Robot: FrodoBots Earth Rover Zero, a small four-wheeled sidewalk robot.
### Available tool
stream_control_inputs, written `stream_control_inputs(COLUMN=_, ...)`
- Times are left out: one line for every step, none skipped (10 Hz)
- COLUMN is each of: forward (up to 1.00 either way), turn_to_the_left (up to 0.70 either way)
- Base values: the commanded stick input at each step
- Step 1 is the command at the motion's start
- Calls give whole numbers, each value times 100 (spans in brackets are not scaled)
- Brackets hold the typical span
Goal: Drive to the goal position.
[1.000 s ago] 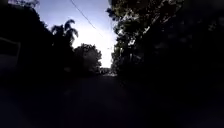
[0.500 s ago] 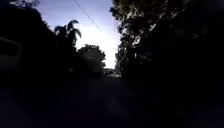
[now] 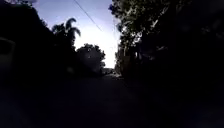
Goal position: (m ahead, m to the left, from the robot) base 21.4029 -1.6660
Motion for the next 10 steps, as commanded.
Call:
stream_control_inputs(forward=70, turn_to_the_left=0)
stream_control_inputs(forward=70, turn_to_the_left=0)
stream_control_inputs(forward=70, turn_to_the_left=0)
stream_control_inputs(forward=70, turn_to_the_left=0)
stream_control_inputs(forward=70, turn_to_the_left=0)
stream_control_inputs(forward=70, turn_to_the_left=0)
stream_control_inputs(forward=70, turn_to_the_left=0)
stream_control_inputs(forward=70, turn_to_the_left=0)
stream_control_inputs(forward=70, turn_to_the_left=0)
stream_control_inputs(forward=70, turn_to_the_left=0)
